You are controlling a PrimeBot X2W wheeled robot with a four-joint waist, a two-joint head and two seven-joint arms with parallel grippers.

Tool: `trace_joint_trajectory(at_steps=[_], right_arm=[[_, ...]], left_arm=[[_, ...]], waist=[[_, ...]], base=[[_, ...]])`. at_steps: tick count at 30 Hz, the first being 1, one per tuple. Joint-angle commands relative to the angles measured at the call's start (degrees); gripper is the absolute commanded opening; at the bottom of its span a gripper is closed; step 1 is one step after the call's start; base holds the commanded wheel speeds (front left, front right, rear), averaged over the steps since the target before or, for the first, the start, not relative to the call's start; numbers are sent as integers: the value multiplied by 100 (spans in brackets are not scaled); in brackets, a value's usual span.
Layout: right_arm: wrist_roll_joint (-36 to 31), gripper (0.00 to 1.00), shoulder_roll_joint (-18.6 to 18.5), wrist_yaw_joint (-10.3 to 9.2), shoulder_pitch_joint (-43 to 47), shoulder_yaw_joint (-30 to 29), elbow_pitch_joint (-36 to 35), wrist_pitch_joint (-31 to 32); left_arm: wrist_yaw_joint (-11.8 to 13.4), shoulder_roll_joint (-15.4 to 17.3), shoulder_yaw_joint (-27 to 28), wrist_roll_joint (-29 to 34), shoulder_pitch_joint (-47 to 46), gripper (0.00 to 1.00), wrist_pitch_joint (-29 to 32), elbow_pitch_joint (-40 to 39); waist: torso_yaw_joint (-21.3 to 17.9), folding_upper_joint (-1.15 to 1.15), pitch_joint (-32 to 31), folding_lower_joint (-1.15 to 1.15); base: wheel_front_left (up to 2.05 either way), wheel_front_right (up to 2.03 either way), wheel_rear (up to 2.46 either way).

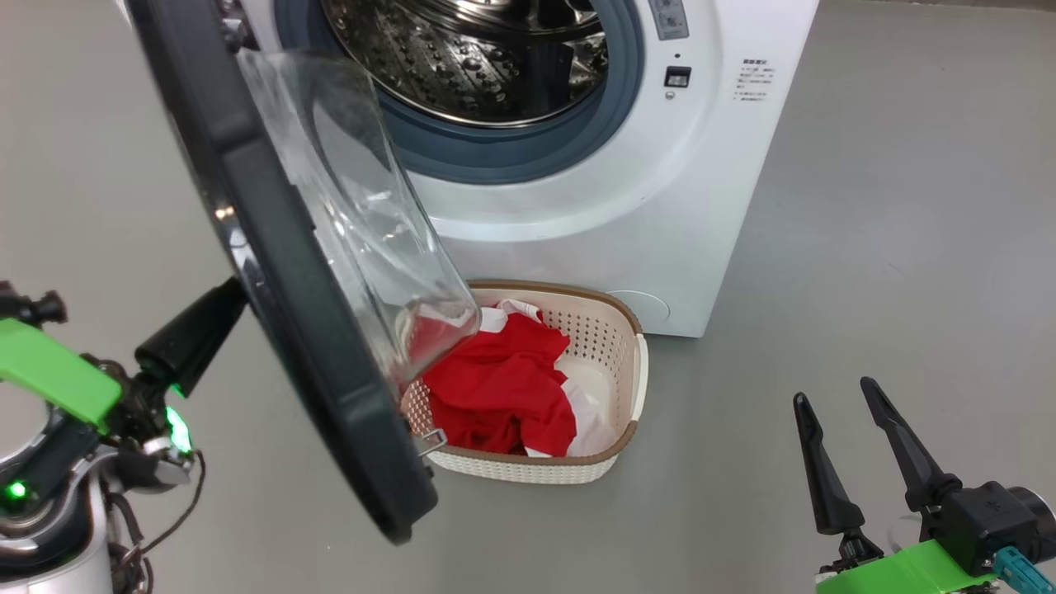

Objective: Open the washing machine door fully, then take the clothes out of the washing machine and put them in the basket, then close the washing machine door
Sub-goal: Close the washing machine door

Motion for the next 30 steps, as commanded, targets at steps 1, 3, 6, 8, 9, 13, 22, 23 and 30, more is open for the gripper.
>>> trace_joint_trajectory(at_steps=[1, 3, 6, 8, 9, 13, 22, 23, 30], right_arm=[[55, 100, -76, 35, -239, 148, -143, -37], [62, 100, -76, 35, -249, 142, -145, -37], [66, 100, -76, 35, -260, 141, -150, -37], [75, 100, -76, 35, -267, 139, -151, -37], [80, 100, -76, 35, -275, 140, -152, -37], [105, 100, -76, 35, -313, 157, -146, -37], [163, 100, -76, 35, -379, 174, -128, -37], [167, 100, -76, 35, -384, 174, -128, -37], [173, 100, -76, 35, -441, 185, -127, -37]], left_arm=[[30, 84, 32, -77, 23, 0, 17, -221], [21, 84, -58, -156, 26, 0, -64, -215], [0, 83, -179, -233, 6, 0, -197, -196], [-18, 83, -255, -284, -10, 0, -275, -178], [-27, 83, -286, -306, -15, 0, -317, -172], [-77, 83, -401, -365, -52, 0, -508, -114], [-225, 82, -635, -599, -188, 0, -834, 81], [-242, 82, -662, -623, -210, 0, -864, 101], [-366, 82, -873, -788, -443, 0, -1115, 244]], waist=[[-34, 0, 18, 0], [-73, 0, 33, 0], [-132, 0, 59, 0], [-173, 0, 79, 0], [-198, 0, 93, 0], [-297, 0, 146, 0], [-552, 0, 255, 0], [-580, 0, 268, 0], [-757, 0, 372, 0]], base=[[0, 0, 0], [0, 0, 0], [0, 0, 0], [0, 0, 0], [0, 0, 0], [0, 0, 0], [0, 0, 0], [0, 0, 0], [0, 0, 0]])
